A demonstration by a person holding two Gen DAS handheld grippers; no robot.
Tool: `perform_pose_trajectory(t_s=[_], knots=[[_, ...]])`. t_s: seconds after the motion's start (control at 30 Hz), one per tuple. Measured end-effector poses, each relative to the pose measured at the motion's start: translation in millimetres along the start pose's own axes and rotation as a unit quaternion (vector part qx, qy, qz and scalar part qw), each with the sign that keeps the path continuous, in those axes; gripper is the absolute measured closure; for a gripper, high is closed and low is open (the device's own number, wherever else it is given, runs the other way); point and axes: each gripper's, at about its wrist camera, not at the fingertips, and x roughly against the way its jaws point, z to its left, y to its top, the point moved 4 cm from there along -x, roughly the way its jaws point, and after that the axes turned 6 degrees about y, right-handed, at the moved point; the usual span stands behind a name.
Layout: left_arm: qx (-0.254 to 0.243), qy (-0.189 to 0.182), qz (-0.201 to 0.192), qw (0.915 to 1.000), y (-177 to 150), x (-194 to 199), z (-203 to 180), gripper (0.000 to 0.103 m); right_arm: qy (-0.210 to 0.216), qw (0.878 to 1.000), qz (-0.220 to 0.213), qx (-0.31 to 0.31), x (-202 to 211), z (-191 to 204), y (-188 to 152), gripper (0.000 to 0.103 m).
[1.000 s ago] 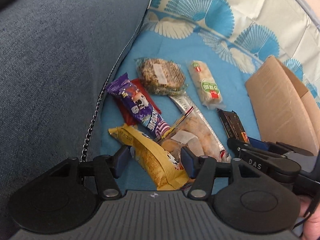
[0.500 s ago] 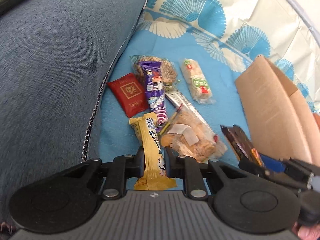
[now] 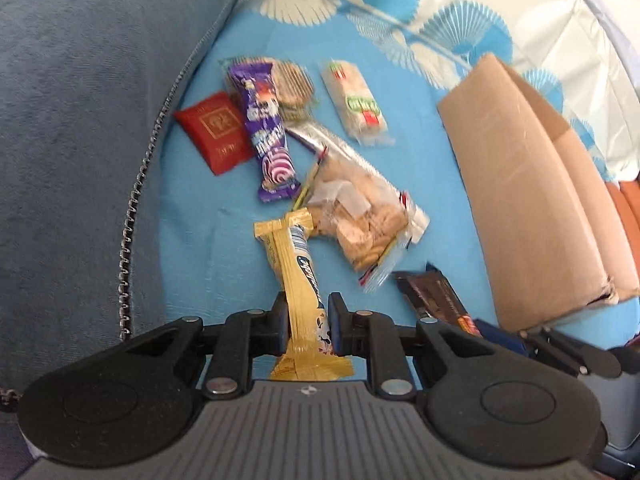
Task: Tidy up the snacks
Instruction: 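Lift the chocolate bar toward the box with the right tool while the left tool holds the yellow bar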
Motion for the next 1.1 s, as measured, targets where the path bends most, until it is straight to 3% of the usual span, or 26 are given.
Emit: perform_pose_trajectory(t_s=[0.23,0.43,0.6,0.67,0.9,1.1], knots=[[-0.014,0.021,0.019,0.9995,0,-13,-3,0.080,0.006,1.000,0.017,-0.016,-16,-9,-3,0.050],[-0.017,0.027,0.025,0.9992,1,-18,-3,0.080,0.007,1.000,0.014,-0.016,-19,-10,-4,0.048],[-0.020,0.032,0.024,0.9990,2,-19,-5,0.080,0.001,1.000,0.010,-0.014,-19,-10,-3,0.050],[-0.022,0.034,0.022,0.9989,2,-19,-5,0.081,-0.001,1.000,0.007,-0.011,-18,-10,-3,0.062],[-0.018,0.031,0.015,0.9992,2,-16,-4,0.082,-0.008,1.000,-0.010,-0.018,-11,-14,0,0.062],[-0.014,0.030,0.014,0.9994,2,-15,-4,0.082,-0.009,1.000,0.003,-0.024,-15,-17,-4,0.062]])
